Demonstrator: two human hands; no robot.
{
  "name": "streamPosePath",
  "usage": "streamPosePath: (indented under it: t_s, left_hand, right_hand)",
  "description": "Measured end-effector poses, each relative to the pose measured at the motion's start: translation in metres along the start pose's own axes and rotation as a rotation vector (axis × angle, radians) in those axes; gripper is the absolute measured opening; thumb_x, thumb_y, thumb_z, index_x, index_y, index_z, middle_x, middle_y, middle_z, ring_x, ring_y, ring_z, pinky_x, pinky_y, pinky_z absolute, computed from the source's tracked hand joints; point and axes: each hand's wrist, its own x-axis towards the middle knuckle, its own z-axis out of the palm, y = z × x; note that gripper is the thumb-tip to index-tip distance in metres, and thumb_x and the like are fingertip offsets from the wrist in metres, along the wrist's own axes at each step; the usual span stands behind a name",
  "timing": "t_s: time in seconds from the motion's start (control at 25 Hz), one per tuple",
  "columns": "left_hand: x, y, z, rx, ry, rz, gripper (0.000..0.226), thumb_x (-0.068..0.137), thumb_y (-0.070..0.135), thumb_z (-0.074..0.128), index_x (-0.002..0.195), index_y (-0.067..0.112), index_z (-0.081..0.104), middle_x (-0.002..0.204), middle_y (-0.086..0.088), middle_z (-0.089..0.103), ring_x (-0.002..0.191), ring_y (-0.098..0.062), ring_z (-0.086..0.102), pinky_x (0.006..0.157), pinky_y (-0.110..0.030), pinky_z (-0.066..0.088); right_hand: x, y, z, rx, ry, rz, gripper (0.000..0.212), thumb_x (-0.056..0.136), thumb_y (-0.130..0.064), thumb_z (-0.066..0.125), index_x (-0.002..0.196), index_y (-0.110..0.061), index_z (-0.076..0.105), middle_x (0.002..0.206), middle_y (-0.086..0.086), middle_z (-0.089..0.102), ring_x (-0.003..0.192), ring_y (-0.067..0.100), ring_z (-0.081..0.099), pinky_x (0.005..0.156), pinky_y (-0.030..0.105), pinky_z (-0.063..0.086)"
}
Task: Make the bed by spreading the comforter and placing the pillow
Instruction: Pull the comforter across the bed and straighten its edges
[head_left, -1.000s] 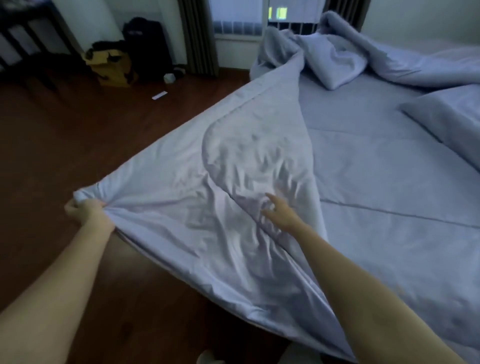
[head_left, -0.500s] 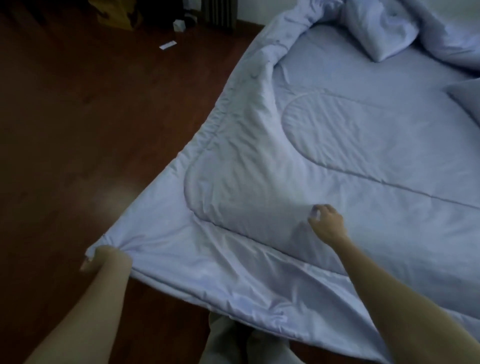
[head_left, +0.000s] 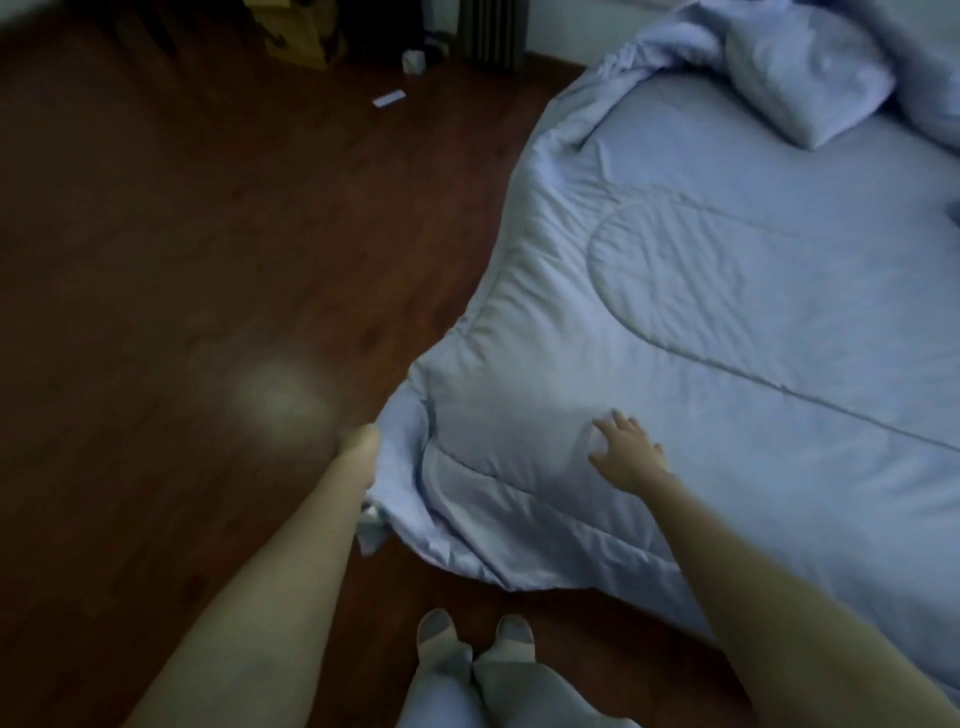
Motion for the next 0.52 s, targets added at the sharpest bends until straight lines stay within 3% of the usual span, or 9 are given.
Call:
streamPosePath:
  t_s: [0.04,0.16,0.28,0.4,0.52]
  left_hand:
    - [-0.010,0.018,-0.001,-0.086,0.023,0.078,0.044,0.094,0.009,0.043,0.137,0.000,0.042,0.140,-0.016,0.048,0.127,-0.034,0.048,0.101,-0.038,0.041]
    - [-0.028,0.070,-0.009,0.242,0.027,0.478,0.047,0.089,0.012,0.048,0.136,0.012,0.045,0.138,-0.012,0.051,0.125,-0.030,0.050,0.101,-0.034,0.040]
    - [-0.043,0.125,-0.025,0.449,-0.005,0.763,0.043,0.091,0.017,0.046,0.134,0.021,0.047,0.142,-0.004,0.048,0.125,-0.026,0.050,0.098,-0.035,0.043]
    - [-0.046,0.165,-0.045,0.471,0.021,0.904,0.040,0.093,0.018,0.044,0.133,0.022,0.047,0.139,-0.002,0.050,0.122,-0.024,0.052,0.097,-0.037,0.045]
    - [-0.023,0.192,-0.078,0.435,0.036,0.967,0.039,0.093,0.019,0.045,0.132,0.024,0.048,0.137,-0.001,0.052,0.119,-0.025,0.054,0.096,-0.038,0.046]
  right_hand:
    - [0.003,-0.003,-0.013,0.002,0.024,-0.006,0.062,0.094,-0.037,0.047,0.149,-0.024,0.021,0.161,-0.001,0.005,0.148,0.024,0.007,0.115,0.055,0.018]
    - [0.013,-0.022,-0.060,0.077,0.124,-0.055,0.065,0.095,-0.034,0.045,0.150,-0.015,0.016,0.161,0.003,0.010,0.147,0.025,0.012,0.116,0.050,0.022]
    - [0.021,-0.055,-0.107,0.224,0.225,-0.126,0.065,0.095,-0.030,0.047,0.151,-0.013,0.017,0.157,0.007,0.025,0.141,0.027,0.030,0.110,0.042,0.031]
    - [0.029,-0.100,-0.146,0.439,0.355,-0.196,0.059,0.094,-0.024,0.050,0.147,-0.014,0.027,0.146,0.007,0.044,0.127,0.026,0.049,0.098,0.036,0.041]
    - [0.040,-0.152,-0.176,0.604,0.527,-0.253,0.048,0.092,-0.017,0.050,0.140,-0.014,0.041,0.135,0.005,0.056,0.118,0.022,0.056,0.096,0.034,0.044]
